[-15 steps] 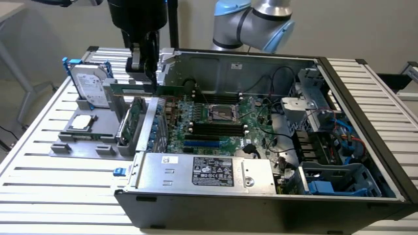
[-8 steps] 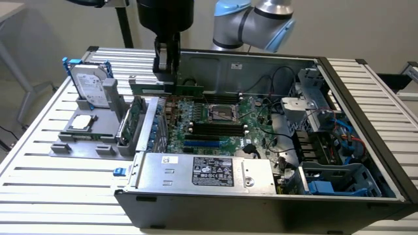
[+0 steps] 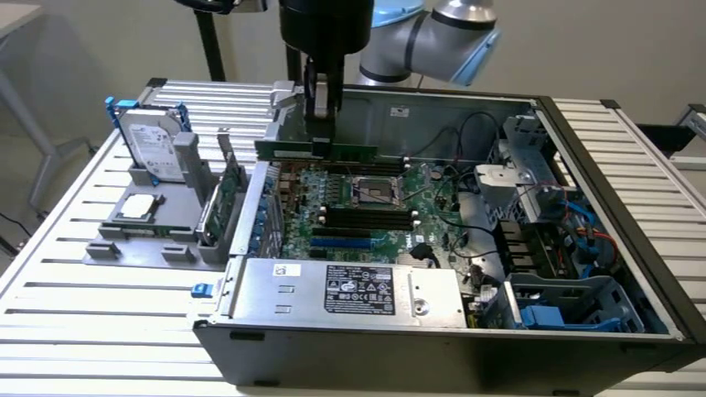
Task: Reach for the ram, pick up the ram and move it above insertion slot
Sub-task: 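Pick up the ram and move it above insertion slot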
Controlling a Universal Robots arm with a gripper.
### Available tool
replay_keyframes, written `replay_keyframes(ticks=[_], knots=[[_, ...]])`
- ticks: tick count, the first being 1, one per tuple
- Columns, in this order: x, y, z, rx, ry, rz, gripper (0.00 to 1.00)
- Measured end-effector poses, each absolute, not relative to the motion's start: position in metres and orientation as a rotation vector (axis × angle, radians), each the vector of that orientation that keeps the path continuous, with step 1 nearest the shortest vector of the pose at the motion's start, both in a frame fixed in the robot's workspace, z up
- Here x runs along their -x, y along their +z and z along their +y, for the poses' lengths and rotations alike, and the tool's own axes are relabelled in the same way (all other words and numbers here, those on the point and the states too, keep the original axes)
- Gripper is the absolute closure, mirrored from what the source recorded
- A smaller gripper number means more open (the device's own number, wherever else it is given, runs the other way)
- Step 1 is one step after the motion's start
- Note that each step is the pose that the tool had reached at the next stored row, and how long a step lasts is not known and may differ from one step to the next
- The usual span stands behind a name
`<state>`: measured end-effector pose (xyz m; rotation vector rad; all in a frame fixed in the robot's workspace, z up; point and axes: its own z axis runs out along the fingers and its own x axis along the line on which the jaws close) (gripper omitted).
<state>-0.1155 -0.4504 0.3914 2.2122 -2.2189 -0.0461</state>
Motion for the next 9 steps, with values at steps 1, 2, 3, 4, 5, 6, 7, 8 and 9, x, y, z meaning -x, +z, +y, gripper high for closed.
replay_keyframes(ticks=[1, 2, 3, 4, 5, 6, 7, 8, 9], knots=[[0.111, 0.391, -0.450, -2.212, -0.046, -2.219, 0.87], [0.106, 0.391, -0.449, -2.212, -0.046, -2.219, 0.87], [0.102, 0.391, -0.449, -2.212, -0.046, -2.219, 0.87], [0.098, 0.391, -0.448, -2.212, -0.046, -2.219, 0.87], [0.093, 0.391, -0.447, -2.212, -0.046, -2.219, 0.87], [0.088, 0.391, -0.446, -2.212, -0.046, -2.219, 0.87], [0.084, 0.391, -0.445, -2.212, -0.046, -2.219, 0.87], [0.079, 0.391, -0.444, -2.212, -0.046, -2.219, 0.87], [0.075, 0.391, -0.443, -2.212, -0.046, -2.219, 0.87]])
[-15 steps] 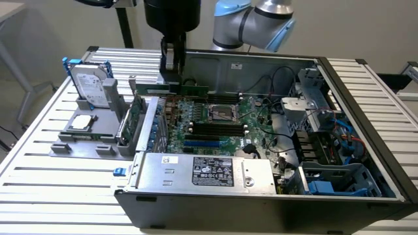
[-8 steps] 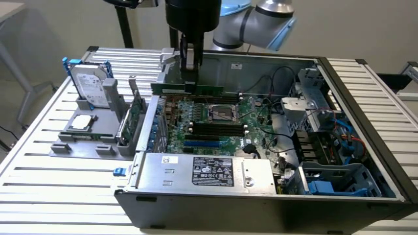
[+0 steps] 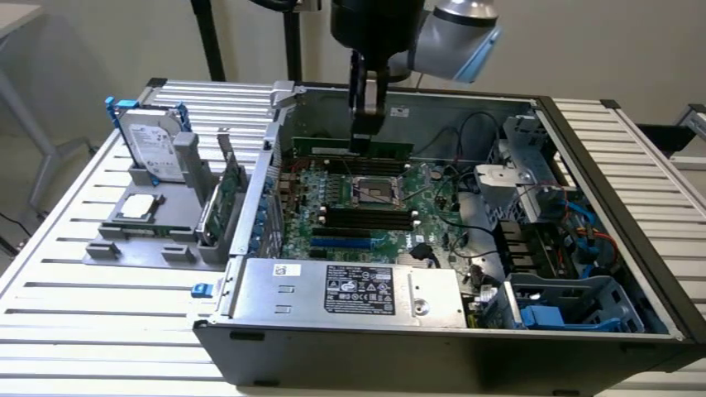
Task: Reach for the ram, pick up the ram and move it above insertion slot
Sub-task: 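Pick up the ram and move it above insertion slot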
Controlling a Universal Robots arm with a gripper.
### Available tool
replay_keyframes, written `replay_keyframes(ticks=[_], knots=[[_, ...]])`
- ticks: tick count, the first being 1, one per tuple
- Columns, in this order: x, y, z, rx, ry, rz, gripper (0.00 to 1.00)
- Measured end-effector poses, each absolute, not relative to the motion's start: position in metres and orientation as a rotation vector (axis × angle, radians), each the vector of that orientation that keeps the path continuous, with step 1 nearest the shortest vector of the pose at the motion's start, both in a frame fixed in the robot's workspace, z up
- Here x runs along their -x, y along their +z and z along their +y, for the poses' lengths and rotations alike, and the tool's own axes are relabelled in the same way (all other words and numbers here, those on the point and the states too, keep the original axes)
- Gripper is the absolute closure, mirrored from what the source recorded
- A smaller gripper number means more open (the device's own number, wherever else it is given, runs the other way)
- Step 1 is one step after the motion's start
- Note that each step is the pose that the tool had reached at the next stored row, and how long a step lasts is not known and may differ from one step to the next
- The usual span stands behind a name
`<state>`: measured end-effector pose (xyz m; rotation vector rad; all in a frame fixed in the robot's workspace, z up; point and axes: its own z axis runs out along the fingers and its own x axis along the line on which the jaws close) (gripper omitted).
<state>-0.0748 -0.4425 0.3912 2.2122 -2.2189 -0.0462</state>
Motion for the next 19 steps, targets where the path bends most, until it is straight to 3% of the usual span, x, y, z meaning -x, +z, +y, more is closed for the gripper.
replay_keyframes(ticks=[10, 19], knots=[[0.051, 0.388, -0.413, -2.212, -0.044, -2.218, 0.87], [0.050, 0.387, -0.409, -2.211, -0.042, -2.220, 0.87]])
